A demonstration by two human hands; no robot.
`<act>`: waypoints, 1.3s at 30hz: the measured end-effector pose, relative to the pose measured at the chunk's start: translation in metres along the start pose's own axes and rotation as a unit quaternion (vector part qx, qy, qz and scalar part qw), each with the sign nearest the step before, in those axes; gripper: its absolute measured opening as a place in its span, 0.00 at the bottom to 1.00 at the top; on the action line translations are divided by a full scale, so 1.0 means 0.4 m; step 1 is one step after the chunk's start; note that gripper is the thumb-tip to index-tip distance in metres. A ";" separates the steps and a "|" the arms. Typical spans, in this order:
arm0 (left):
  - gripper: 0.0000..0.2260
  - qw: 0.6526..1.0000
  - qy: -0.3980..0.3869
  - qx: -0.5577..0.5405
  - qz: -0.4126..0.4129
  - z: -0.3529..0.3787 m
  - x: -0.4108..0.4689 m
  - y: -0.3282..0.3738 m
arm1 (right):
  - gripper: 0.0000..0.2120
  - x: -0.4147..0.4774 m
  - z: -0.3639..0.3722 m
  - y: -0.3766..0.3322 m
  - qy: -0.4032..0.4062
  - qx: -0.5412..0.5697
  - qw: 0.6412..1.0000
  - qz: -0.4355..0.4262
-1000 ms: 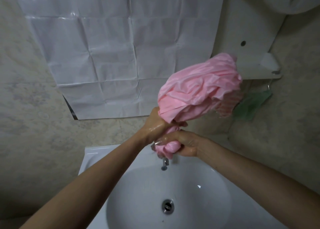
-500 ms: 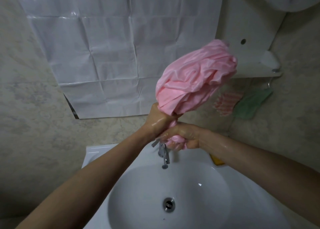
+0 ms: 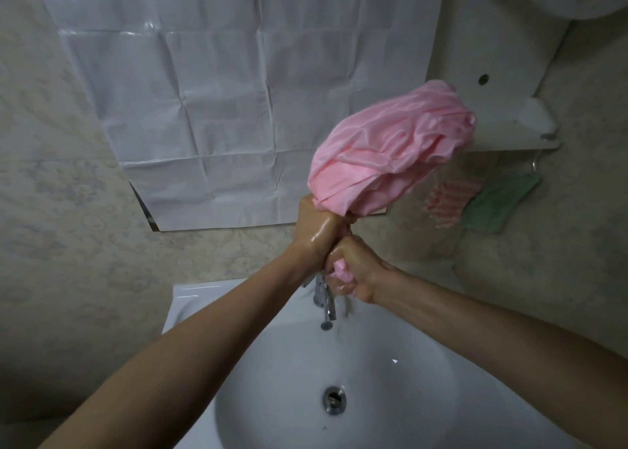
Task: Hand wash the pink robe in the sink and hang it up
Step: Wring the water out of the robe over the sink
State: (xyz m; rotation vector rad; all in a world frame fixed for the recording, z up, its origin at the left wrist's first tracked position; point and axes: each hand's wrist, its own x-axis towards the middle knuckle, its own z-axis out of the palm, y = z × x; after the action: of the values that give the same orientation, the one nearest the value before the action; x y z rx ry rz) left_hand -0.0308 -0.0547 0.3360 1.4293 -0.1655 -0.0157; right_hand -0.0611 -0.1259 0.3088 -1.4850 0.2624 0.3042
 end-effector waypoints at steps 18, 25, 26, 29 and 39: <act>0.15 1.000 0.008 -0.011 0.006 -0.009 0.005 -0.018 | 0.17 -0.012 0.029 0.007 0.048 0.076 0.996 0.012; 0.09 0.999 -0.036 -0.003 0.014 -0.021 -0.004 -0.004 | 0.22 -0.024 0.036 0.006 0.046 0.064 0.997 0.004; 0.09 0.999 -0.037 -0.008 0.013 -0.021 -0.004 -0.002 | 0.22 -0.023 0.035 0.006 0.046 0.062 0.997 -0.001; 0.10 0.999 -0.044 0.009 0.007 -0.024 0.000 0.006 | 0.14 -0.016 0.028 0.004 0.010 0.048 0.999 0.003; 0.19 0.959 -0.037 0.270 -0.076 -0.091 0.085 -0.020 | 0.14 -0.005 -0.093 -0.032 0.058 -0.342 0.916 -0.203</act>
State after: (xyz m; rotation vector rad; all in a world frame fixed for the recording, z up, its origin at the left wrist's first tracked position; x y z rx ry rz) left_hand 0.0080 -0.0236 0.3268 1.9867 -0.1256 -0.1614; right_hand -0.0579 -0.1639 0.3187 -2.2078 -0.0812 -0.0443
